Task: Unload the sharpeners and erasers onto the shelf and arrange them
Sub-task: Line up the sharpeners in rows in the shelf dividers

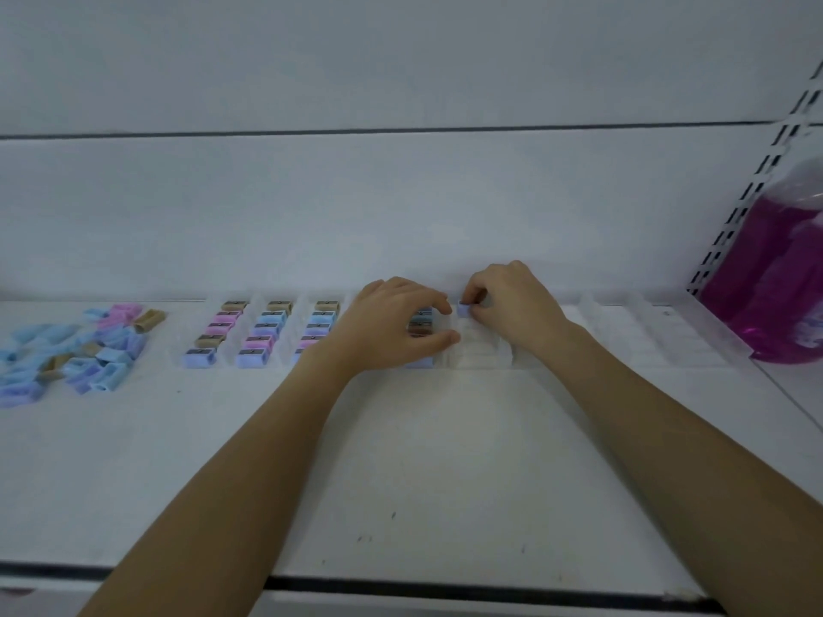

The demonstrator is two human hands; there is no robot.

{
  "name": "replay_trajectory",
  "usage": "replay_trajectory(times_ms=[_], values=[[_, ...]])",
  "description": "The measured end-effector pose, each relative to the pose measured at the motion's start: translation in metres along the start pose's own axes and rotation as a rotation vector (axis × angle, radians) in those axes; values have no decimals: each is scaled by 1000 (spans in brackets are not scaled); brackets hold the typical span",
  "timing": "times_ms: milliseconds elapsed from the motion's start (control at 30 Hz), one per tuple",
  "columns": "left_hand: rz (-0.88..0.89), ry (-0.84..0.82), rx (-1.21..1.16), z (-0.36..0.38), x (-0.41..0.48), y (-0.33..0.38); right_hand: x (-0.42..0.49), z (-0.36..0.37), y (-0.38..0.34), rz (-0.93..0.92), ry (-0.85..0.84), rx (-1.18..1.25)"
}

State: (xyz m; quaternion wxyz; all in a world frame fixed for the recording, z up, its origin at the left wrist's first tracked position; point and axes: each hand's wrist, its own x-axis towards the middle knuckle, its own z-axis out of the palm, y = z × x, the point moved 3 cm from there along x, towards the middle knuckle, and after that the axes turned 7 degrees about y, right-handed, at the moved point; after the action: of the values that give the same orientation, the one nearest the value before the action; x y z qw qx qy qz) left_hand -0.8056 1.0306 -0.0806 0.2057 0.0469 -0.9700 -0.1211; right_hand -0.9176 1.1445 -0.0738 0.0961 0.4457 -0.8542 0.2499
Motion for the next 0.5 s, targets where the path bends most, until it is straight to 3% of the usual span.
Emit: replay_trajectory(times_ms=[300,500], values=[[6,3,5,0,0,0,-1,1,0,-2,5,-5],[-23,92,-37,-11,0,-4,-2,-9,0,-17,85,3]])
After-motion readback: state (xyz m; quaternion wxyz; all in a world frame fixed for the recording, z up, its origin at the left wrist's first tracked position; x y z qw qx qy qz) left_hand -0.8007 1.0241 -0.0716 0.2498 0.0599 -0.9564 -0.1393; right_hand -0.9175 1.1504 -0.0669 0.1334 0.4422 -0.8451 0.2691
